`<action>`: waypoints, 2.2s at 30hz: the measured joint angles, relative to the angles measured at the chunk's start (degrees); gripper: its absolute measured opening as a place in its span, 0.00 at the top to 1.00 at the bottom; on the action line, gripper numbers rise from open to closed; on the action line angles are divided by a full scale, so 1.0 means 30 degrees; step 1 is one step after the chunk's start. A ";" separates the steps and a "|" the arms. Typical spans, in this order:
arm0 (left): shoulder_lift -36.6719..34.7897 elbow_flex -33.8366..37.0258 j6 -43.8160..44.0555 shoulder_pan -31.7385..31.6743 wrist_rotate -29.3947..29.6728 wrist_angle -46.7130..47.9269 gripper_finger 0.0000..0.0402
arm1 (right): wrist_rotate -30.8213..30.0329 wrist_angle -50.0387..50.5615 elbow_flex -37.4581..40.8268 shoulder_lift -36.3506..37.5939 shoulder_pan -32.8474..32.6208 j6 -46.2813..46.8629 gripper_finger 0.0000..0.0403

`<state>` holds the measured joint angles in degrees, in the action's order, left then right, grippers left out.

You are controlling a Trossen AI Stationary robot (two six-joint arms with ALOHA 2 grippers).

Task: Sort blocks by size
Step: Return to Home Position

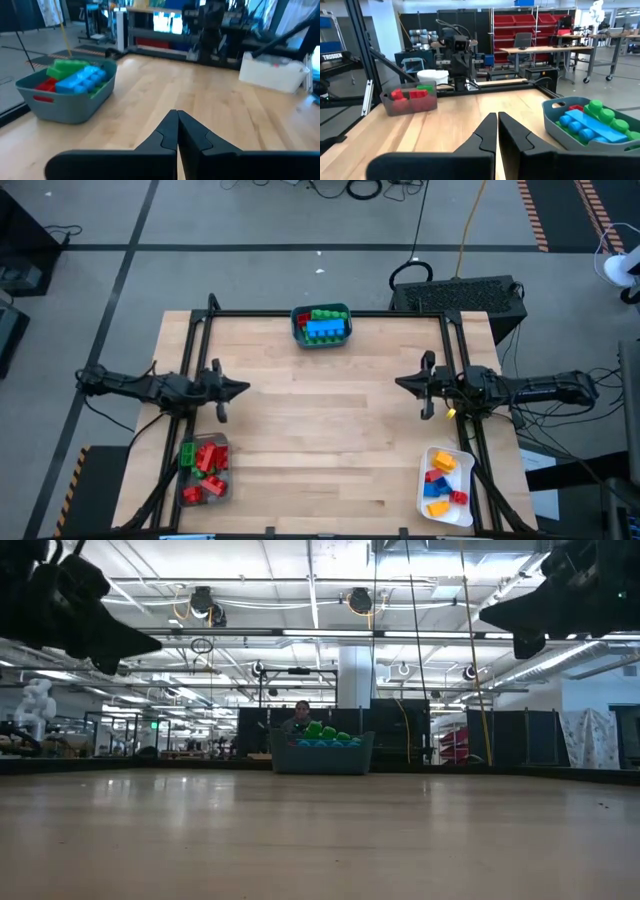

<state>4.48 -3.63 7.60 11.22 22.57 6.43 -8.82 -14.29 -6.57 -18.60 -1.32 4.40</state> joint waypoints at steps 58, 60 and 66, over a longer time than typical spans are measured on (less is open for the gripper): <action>-0.1271 -0.0301 -0.0741 0.0000 0.1040 0.1414 0.98 | 0.0475 0.4075 0.1909 0.6037 0.0000 0.0177 1.00; -0.1271 -0.0301 -0.0692 0.0000 0.1048 0.1414 0.98 | 0.0475 0.4075 0.1909 0.6037 0.0000 0.0177 1.00; -0.1263 -0.0293 -0.0685 0.0000 0.1049 0.1414 0.98 | 0.0475 0.4075 0.1909 0.6037 0.0000 0.0177 1.00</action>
<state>0.69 -4.51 5.54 11.22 25.72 10.68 -7.40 -2.07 -0.84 -0.49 -1.32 4.93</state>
